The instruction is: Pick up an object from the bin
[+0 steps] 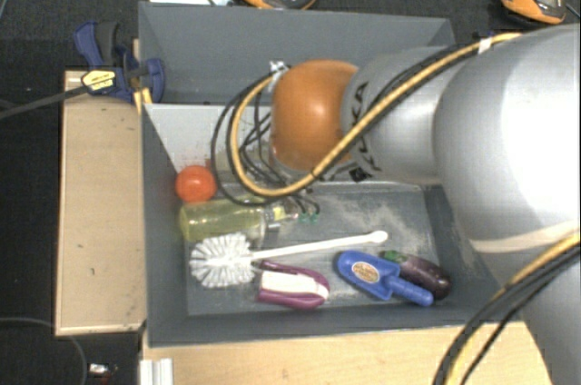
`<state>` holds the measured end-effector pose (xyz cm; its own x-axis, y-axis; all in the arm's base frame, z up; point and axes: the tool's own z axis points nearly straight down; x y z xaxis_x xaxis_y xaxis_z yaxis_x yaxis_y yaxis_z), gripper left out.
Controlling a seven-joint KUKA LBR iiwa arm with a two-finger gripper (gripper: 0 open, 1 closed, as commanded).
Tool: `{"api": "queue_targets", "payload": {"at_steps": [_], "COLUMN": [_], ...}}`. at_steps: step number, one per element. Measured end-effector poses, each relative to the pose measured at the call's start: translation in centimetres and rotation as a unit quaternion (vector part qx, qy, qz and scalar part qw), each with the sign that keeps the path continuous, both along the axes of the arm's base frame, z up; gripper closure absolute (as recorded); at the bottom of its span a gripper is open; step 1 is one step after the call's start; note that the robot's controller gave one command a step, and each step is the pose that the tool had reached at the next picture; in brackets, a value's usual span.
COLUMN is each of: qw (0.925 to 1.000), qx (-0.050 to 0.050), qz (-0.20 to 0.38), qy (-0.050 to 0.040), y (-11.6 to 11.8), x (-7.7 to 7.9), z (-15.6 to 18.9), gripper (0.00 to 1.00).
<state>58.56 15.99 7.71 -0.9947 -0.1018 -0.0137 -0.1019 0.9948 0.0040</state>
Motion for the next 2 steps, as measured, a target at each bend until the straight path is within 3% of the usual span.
{"api": "queue_targets", "payload": {"at_steps": [1,2], "qw": [0.9971,1.0], "qx": [0.0,0.001], "qz": [0.076,0.003], "qy": [-0.0081,-0.0024], "y": [0.99,0.01], "x": [0.16,0.11], "z": [-0.63,0.05], "gripper": [0.0,1.0]}}
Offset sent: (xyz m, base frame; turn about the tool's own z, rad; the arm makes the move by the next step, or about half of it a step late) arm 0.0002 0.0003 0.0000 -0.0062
